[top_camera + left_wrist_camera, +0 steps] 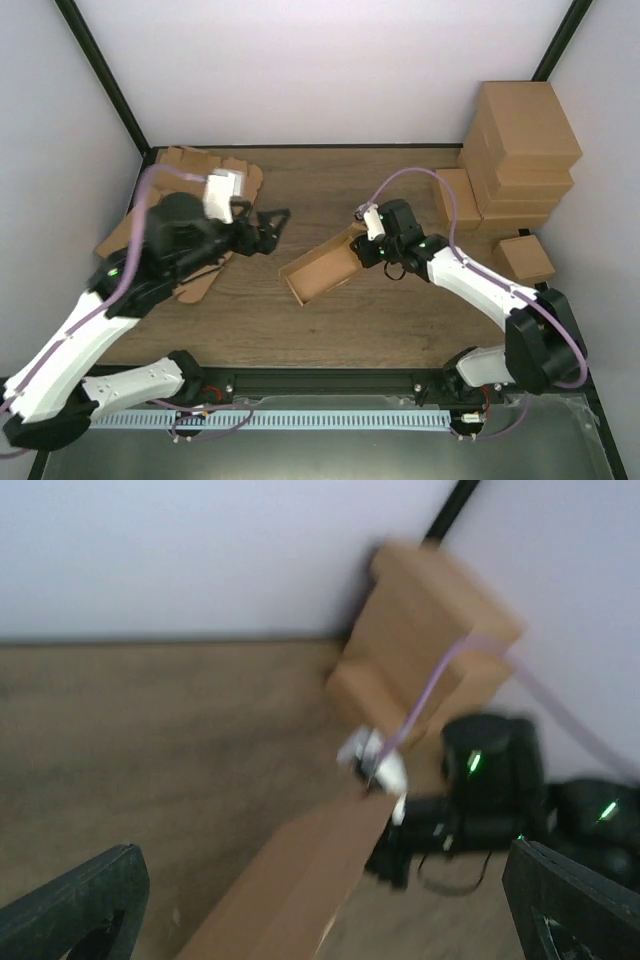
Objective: Fold the paper box
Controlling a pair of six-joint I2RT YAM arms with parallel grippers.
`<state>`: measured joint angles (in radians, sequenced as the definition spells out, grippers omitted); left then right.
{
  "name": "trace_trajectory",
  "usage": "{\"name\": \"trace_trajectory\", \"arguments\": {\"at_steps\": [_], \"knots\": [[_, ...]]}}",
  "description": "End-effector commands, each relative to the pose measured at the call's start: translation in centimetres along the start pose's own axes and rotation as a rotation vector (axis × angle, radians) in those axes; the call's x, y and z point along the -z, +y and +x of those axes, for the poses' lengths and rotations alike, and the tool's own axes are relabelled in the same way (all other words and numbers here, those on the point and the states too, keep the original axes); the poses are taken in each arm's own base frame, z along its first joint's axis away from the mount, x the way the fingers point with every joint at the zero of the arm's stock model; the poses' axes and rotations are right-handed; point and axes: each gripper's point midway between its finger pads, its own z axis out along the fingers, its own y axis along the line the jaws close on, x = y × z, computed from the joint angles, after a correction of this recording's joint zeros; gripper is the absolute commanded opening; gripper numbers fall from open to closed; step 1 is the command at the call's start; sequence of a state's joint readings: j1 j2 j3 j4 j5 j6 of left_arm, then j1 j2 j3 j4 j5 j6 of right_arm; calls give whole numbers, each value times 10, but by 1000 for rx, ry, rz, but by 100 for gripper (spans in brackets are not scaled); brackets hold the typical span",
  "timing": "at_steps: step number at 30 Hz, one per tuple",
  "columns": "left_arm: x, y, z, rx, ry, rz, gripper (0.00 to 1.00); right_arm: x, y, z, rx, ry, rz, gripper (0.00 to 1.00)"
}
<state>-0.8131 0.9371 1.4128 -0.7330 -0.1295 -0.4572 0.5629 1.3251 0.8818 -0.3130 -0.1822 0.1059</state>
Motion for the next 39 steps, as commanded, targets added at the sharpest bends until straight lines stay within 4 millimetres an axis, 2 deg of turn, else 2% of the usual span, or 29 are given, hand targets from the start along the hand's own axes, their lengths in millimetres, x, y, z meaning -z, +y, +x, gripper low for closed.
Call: {"name": "trace_trajectory", "arguments": {"at_steps": [1, 5, 8, 13, 20, 24, 26, 30, 34, 39], "knots": [[-37, 21, 84, -79, 273, -34, 100, -19, 8, 12, -122, 59, -137, 13], [-54, 28, 127, -156, 368, 9, 100, -32, 6, 28, -145, 90, -178, 13], [-67, 30, 149, -197, 430, 36, 100, -41, 7, 35, -137, 105, -195, 13], [-86, 39, 168, -251, 501, 4, 99, -51, 8, 43, -118, 135, -218, 13], [-112, 56, 197, -232, 598, -68, 83, -58, 4, 53, -89, 159, -209, 13], [-123, 76, 209, -181, 640, -129, 69, -60, 3, 58, -68, 173, -208, 13], [-125, 82, 209, -116, 644, -115, 55, -60, 1, 61, -60, 178, -200, 14], [-128, 95, 206, 11, 621, -72, 39, -61, -3, 62, -56, 182, -175, 18], [-129, 115, 214, 87, 643, -110, 35, -61, -5, 63, -56, 183, -164, 20], [-129, 121, 224, 176, 650, -73, 29, -62, -8, 66, -57, 184, -145, 26]]}}
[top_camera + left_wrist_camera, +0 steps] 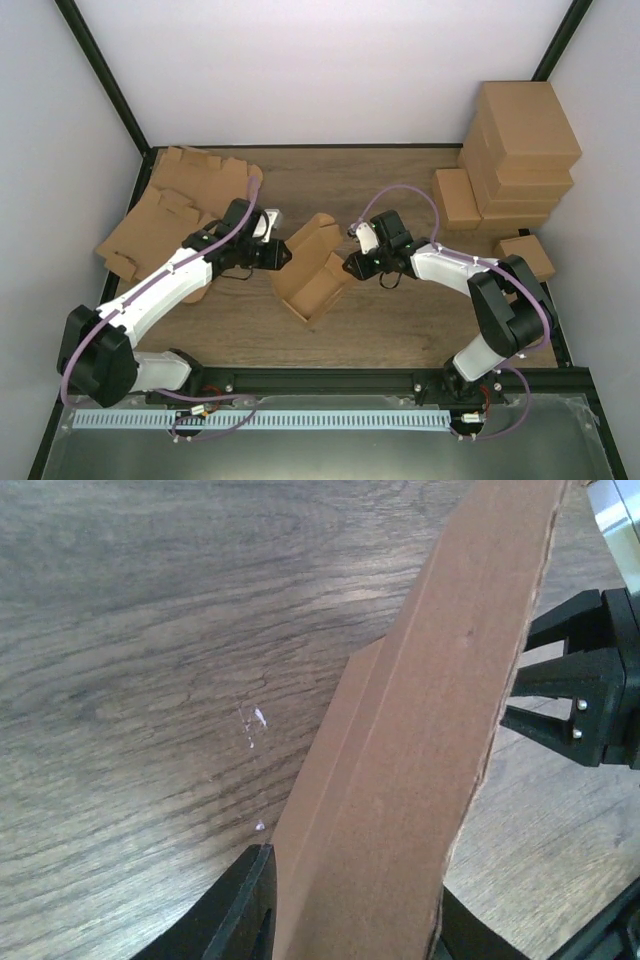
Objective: Fold the paper box
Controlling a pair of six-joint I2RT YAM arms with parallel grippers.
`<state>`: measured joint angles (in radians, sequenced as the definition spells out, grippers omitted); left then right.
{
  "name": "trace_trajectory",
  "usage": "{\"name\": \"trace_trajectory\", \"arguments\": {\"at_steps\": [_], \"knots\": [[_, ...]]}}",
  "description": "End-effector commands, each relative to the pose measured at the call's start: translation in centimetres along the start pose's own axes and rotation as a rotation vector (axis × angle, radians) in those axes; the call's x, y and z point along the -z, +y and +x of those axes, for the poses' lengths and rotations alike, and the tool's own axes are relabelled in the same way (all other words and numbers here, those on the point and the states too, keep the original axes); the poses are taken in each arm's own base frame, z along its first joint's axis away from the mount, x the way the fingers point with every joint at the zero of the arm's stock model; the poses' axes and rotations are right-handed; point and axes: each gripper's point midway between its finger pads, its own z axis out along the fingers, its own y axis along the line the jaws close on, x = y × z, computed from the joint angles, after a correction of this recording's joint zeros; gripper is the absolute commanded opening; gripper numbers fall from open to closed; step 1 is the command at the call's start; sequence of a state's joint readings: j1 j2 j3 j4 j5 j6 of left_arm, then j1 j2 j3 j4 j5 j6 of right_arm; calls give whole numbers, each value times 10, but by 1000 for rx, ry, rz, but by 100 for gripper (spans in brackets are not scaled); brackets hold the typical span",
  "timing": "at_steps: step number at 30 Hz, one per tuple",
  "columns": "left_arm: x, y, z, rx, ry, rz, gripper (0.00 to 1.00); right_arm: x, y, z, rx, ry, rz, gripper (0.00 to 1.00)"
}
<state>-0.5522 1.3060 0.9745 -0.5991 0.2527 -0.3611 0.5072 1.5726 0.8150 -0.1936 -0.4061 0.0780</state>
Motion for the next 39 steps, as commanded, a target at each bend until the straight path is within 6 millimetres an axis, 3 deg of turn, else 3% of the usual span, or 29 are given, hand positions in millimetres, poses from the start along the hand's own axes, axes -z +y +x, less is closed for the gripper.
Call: {"name": "trace_trajectory", "arguments": {"at_steps": [1, 5, 12, 21, 23, 27, 31, 39], "knots": [[-4, -11, 2, 49, 1, 121, 29, -1, -5, 0, 14, -6, 19, 28], [-2, -22, 2, 17, 9, 185, 29, 0, -1, -3, 49, -29, 11, 37], [-6, -17, 5, -2, 36, 160, 30, -3, 15, -17, 287, -82, 108, 36], [-4, -22, 6, -47, 53, 181, 29, -28, 8, -17, 407, 17, 252, 36], [-4, -23, 8, -52, 60, 186, 25, -30, 9, -20, 423, 26, 261, 35], [-7, -20, 9, -47, 70, 177, 20, -34, 7, -21, 462, 48, 278, 29], [-8, -11, 7, -13, 56, 145, 19, -37, -5, -14, 480, 92, 340, 11], [-7, -5, 9, 46, 61, 206, 19, -40, -27, -1, 500, 150, 466, 5]]}}
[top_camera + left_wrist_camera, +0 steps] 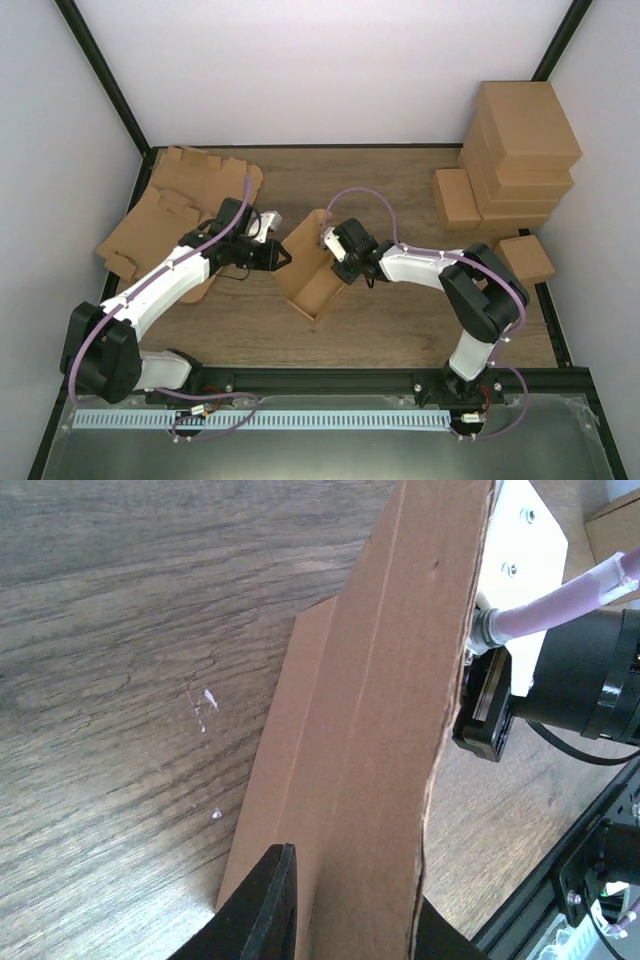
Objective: Fold the paper box
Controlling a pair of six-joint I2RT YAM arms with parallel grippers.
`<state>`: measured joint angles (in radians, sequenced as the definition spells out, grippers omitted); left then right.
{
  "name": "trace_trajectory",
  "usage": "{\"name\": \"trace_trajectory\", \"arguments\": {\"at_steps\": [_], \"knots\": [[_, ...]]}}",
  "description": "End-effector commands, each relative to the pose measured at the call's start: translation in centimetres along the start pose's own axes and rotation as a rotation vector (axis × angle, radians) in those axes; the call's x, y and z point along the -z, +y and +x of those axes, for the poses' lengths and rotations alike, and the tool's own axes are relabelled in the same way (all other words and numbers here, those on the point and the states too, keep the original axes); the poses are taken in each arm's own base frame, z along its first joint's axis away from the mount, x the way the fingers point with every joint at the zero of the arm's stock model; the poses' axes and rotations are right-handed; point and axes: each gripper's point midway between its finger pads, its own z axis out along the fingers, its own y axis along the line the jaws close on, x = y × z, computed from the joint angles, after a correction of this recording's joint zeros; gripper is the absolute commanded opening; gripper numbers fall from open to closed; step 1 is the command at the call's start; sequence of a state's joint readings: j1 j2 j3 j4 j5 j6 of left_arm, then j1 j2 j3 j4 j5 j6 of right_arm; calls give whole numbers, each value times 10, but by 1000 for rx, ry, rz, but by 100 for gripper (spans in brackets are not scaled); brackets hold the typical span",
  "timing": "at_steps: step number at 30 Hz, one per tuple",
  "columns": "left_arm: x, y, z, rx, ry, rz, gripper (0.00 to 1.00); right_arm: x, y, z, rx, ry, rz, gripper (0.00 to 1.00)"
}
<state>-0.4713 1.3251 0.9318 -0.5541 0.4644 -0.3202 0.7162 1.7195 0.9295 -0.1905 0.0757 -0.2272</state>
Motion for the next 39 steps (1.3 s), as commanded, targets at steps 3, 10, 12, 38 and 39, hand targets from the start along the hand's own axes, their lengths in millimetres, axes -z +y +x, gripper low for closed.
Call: {"name": "trace_trajectory", "arguments": {"at_steps": [3, 10, 12, 38, 39], "knots": [[-3, -6, 1, 26, 6, 80, 19, -12, -8, 19, 77, 93, 137, 3], [-4, -5, 1, 23, 12, 77, 19, -16, -4, 27, 113, 109, 191, 2], [-4, -5, 1, 22, 15, 76, 19, -15, -2, 26, 110, 103, 182, 4], [75, -31, -13, -78, -164, 8, 89, 69, -2, -35, -214, -278, -72, 44], [80, -31, -9, -71, -170, 7, 89, 76, -2, -38, -231, -317, -116, 46]]}}
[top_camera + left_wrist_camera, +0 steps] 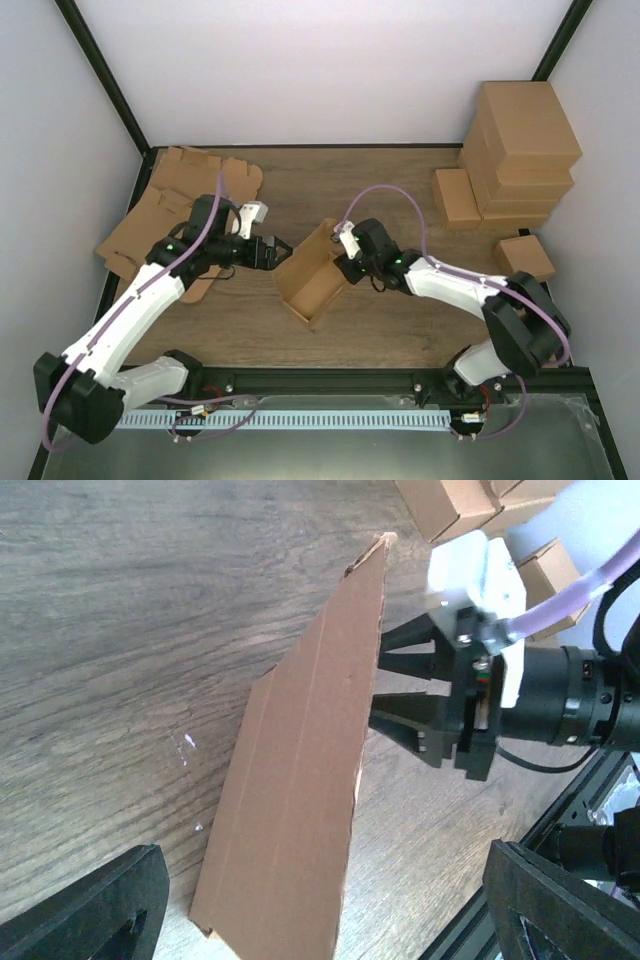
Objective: Fold the paper box
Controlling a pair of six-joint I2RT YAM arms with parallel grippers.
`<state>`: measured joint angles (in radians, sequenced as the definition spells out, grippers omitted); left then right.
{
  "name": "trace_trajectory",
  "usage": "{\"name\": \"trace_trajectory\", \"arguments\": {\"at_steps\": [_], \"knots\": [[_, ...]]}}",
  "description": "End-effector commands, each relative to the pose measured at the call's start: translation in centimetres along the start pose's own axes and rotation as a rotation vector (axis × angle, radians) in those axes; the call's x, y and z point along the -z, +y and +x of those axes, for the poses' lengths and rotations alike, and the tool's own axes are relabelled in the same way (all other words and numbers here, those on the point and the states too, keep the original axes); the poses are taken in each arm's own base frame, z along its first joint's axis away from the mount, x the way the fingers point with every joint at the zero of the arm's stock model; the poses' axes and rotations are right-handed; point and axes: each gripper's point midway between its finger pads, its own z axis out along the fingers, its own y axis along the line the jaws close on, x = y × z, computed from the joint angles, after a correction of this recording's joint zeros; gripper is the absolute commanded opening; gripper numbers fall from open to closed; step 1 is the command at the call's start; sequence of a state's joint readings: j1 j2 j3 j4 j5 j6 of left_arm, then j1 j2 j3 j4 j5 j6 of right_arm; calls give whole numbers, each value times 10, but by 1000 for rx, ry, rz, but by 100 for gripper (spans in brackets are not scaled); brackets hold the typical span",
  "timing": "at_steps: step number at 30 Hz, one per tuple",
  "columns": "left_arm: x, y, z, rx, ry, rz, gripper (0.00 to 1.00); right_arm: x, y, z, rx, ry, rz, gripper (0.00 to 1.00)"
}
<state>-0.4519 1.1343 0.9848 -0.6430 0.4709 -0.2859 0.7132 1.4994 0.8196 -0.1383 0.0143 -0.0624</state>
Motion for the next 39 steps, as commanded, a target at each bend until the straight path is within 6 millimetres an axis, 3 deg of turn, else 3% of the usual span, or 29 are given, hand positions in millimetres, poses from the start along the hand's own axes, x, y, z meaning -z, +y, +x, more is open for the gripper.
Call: {"name": "trace_trajectory", "arguments": {"at_steps": [1, 6, 10, 12, 17, 24, 32, 39], "knots": [[24, -2, 8, 29, -30, -35, 89, 30, 2, -27, -84, -176, -148, 46], [41, -5, 29, 146, -47, -23, 89, 60, -20, -46, -115, -319, -194, 58], [48, -7, 47, 243, -84, 22, 89, 68, -28, -61, -45, -382, -188, 70], [47, -9, 58, 295, -81, 59, 89, 71, -34, -67, -41, -410, -225, 70], [33, -7, 86, 402, -30, 135, 88, 53, -36, -76, 52, -385, -271, 64], [20, -18, 104, 479, 37, 252, 86, 34, -34, -84, 205, -407, -299, 64], [5, -24, 104, 509, 26, 350, 81, 18, -27, -90, 233, -365, -432, 53], [-4, -28, 88, 475, -9, 360, 61, 24, -21, -76, 171, -323, -451, 30]]}}
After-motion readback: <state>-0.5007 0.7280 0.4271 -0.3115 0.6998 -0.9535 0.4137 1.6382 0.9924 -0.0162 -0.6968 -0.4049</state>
